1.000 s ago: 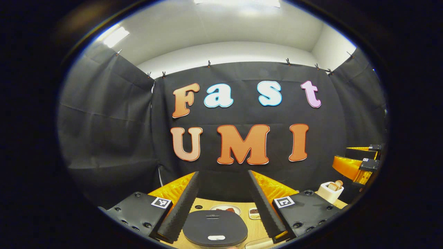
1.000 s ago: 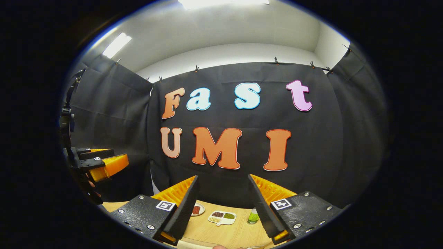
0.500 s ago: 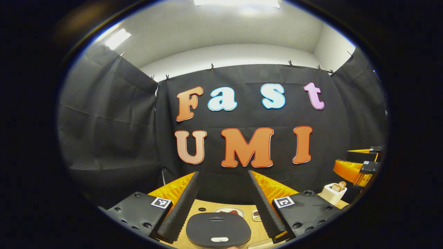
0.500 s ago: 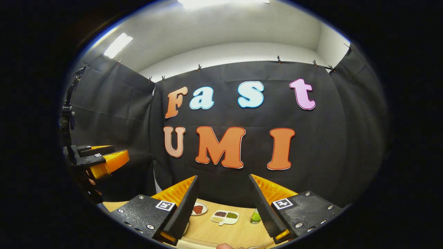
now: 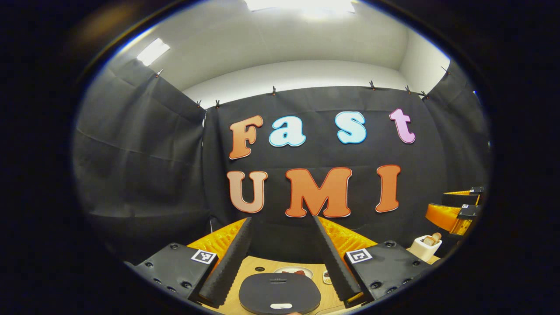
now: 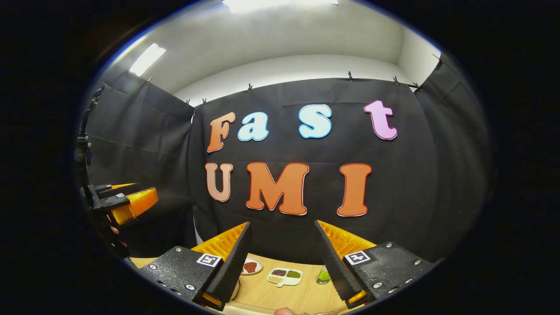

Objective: Close the left gripper, press the button to open the rice cooker; take a wooden spoon from the chopstick holder with the right hand, scoop a spoonful of rice and pour it into the rice cooker, then put the wooden spoon back into the chopstick holder.

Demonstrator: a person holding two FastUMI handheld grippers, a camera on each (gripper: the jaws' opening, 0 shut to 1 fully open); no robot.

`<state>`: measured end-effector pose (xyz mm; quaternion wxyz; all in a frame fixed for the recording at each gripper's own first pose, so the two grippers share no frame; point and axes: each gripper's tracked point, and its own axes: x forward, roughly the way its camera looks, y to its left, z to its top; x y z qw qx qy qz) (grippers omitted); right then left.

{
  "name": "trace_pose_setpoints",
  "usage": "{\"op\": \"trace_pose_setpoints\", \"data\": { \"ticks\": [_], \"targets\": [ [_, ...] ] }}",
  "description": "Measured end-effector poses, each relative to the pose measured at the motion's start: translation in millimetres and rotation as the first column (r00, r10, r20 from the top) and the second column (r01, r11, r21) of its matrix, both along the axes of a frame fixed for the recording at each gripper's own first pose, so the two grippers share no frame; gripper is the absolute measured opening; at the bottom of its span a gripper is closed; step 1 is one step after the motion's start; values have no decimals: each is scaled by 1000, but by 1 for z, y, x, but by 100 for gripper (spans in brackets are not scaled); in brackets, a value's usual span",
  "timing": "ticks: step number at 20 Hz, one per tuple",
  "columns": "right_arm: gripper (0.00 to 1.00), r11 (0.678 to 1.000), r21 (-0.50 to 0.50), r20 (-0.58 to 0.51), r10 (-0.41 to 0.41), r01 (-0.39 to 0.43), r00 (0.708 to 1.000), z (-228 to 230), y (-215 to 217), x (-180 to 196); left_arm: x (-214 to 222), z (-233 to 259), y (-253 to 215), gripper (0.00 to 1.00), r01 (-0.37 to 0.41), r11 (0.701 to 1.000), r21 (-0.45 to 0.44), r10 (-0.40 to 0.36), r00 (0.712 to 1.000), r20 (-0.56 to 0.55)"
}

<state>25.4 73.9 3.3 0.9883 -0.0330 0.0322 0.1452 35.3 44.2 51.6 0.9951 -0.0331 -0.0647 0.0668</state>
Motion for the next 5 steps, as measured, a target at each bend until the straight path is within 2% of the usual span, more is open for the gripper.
{"op": "trace_pose_setpoints", "data": {
  "ticks": [1, 2, 5],
  "targets": [
    [82, 1000, 1, -4, -1, 1, 1000, -2, 0, 1, 1, 0, -1, 90, 5, 1000, -5, -5, 1000, 0],
    [87, 1000, 0, -8, -2, 2, 1000, -3, 0, 1, 0, -1, -1, 90, 7, 1000, -8, -7, 1000, -3],
    [87, 1000, -2, -15, -3, 3, 1000, -9, 3, 5, 0, 1, -1, 90, 7, 1000, -5, -7, 1000, -5]
  ]
}}
